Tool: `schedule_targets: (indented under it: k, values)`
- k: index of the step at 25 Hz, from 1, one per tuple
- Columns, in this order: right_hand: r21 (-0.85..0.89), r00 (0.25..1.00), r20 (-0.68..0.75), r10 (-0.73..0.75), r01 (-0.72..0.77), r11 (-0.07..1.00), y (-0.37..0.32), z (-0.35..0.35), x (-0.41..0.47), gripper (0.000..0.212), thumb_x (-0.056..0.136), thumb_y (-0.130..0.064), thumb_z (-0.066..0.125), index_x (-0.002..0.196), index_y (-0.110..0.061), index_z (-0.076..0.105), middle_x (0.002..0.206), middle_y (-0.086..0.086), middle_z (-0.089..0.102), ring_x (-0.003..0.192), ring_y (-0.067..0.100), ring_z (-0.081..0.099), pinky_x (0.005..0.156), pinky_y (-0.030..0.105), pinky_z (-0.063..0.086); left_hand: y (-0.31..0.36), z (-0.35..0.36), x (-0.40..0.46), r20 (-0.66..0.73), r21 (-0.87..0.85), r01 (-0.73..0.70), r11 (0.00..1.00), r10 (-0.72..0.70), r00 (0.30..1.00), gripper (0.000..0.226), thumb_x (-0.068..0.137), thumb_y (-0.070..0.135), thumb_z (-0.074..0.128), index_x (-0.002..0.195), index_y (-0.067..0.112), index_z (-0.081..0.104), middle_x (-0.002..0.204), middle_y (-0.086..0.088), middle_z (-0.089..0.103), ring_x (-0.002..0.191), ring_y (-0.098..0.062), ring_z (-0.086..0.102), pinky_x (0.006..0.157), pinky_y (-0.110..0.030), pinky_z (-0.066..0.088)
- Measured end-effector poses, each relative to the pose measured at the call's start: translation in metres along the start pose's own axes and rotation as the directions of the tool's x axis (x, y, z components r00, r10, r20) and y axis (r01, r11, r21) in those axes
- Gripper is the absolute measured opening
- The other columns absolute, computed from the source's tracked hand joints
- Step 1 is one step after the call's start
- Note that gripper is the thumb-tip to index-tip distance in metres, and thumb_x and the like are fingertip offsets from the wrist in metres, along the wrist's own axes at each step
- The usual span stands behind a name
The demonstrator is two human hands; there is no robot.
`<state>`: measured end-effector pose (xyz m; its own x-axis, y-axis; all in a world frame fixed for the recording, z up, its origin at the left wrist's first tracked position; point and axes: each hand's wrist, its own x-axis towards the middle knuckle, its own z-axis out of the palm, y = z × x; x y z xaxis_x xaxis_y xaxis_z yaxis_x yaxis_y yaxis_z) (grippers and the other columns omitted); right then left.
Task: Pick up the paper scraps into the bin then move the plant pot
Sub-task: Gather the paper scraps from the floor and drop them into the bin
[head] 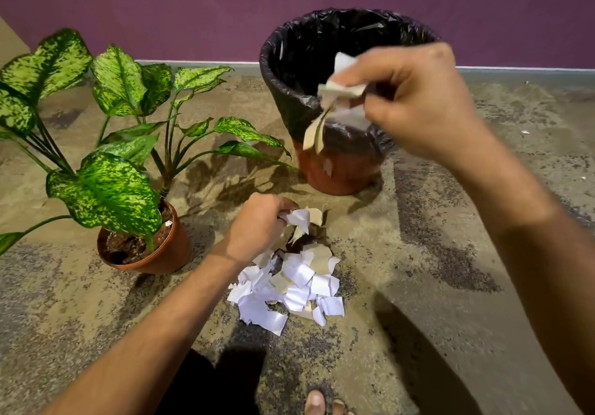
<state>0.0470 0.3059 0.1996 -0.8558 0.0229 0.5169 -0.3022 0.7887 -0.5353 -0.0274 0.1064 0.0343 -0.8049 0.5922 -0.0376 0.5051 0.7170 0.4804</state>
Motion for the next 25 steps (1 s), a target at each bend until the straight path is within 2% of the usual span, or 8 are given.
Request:
schedule_targets:
  k: [3, 7, 11, 14, 18, 20, 22, 25]
  values:
    - [-0.131, 0.990, -0.131, 0.055, -0.072, 0.989, 0.024, -0.010, 0.033, 0.030, 0.084, -0.005, 0.056, 0.103, -0.020, 0.074, 0.097, -0.009, 0.071, 0.084, 0.009, 0.066, 0.080, 0.020, 0.052, 0.019, -0.014, 0.000, -0.057, -0.055, -0.069, 0.996, 0.066, 0.996, 0.034, 0.077, -0.007, 0.060, 0.094, 0.018, 0.076, 0.086, -0.002, 0.074, 0.081, -0.017, 0.066, 0.073, -0.032, 0.055]
    - [-0.291, 0.984, -0.009, 0.180, -0.174, 0.941, 0.062, -0.004, 0.054, 0.029, 0.087, -0.009, 0.058, 0.108, -0.025, 0.072, 0.103, -0.006, 0.068, 0.078, 0.005, 0.053, 0.088, 0.027, 0.047, 0.049, -0.038, 0.000, -0.190, -0.055, -0.172, 0.983, 0.159, 0.969, 0.024, 0.075, -0.005, 0.067, 0.085, 0.015, 0.075, 0.084, 0.002, 0.070, 0.080, -0.016, 0.064, 0.069, -0.022, 0.048]
    - [-0.251, 0.973, 0.075, 0.218, -0.194, 0.948, 0.079, 0.001, 0.055, 0.039, 0.089, -0.010, 0.059, 0.123, -0.028, 0.064, 0.142, -0.003, 0.049, 0.127, 0.018, 0.048, 0.108, 0.038, 0.038, 0.081, -0.071, 0.004, -0.361, -0.102, -0.227, 0.969, 0.176, 0.916, 0.026, 0.076, -0.004, 0.068, 0.085, 0.020, 0.074, 0.084, 0.014, 0.065, 0.075, 0.000, 0.058, 0.065, -0.007, 0.045]
    - [-0.177, 0.972, 0.000, 0.237, -0.233, 0.956, 0.080, 0.000, 0.047, 0.054, 0.087, -0.002, 0.053, 0.130, -0.034, 0.057, 0.149, -0.005, 0.039, 0.132, 0.017, 0.043, 0.110, 0.039, 0.038, 0.101, -0.095, 0.016, -0.480, -0.164, -0.264, 0.951, 0.157, 0.863, 0.027, 0.079, 0.001, 0.069, 0.094, 0.023, 0.073, 0.089, 0.018, 0.064, 0.077, 0.005, 0.059, 0.066, -0.005, 0.048]
    - [0.118, 0.949, -0.238, 0.205, -0.182, 0.976, 0.063, -0.001, 0.020, 0.051, 0.082, 0.006, 0.046, 0.122, -0.020, 0.064, 0.129, -0.002, 0.059, 0.116, 0.008, 0.057, 0.096, 0.030, 0.051, 0.118, -0.112, 0.058, -0.569, -0.149, -0.256, 0.955, 0.129, 0.812, 0.028, 0.080, 0.001, 0.065, 0.096, 0.023, 0.073, 0.090, 0.014, 0.068, 0.083, -0.002, 0.062, 0.068, -0.002, 0.045]
    - [0.180, 0.924, -0.318, 0.214, -0.163, 0.970, 0.054, 0.006, -0.006, 0.039, 0.085, 0.001, 0.049, 0.114, -0.018, 0.067, 0.111, -0.005, 0.067, 0.099, 0.006, 0.065, 0.084, 0.028, 0.056, 0.122, -0.114, 0.082, -0.552, -0.122, -0.219, 0.968, 0.118, 0.825, 0.031, 0.080, 0.000, 0.061, 0.100, 0.021, 0.072, 0.097, 0.006, 0.072, 0.092, -0.008, 0.064, 0.080, -0.021, 0.053]
    - [0.235, 0.923, -0.308, 0.233, -0.164, 0.958, 0.048, 0.022, -0.037, 0.030, 0.088, -0.003, 0.050, 0.107, -0.019, 0.069, 0.099, -0.007, 0.070, 0.086, 0.007, 0.068, 0.074, 0.026, 0.058, 0.124, -0.115, 0.100, -0.476, -0.077, -0.183, 0.980, 0.125, 0.871, 0.035, 0.080, 0.005, 0.064, 0.111, 0.019, 0.067, 0.105, 0.001, 0.071, 0.100, -0.015, 0.063, 0.088, -0.031, 0.052]
    - [0.278, 0.948, -0.141, 0.287, -0.240, 0.930, 0.050, 0.055, -0.082, 0.028, 0.089, 0.000, 0.054, 0.098, -0.020, 0.072, 0.085, -0.009, 0.071, 0.070, 0.008, 0.067, 0.057, 0.026, 0.057, 0.127, -0.113, 0.109, -0.326, -0.004, -0.119, 0.993, 0.111, 0.939, 0.063, 0.077, 0.023, 0.076, 0.133, 0.019, 0.049, 0.126, -0.004, 0.061, 0.118, -0.024, 0.054, 0.095, -0.032, 0.043]
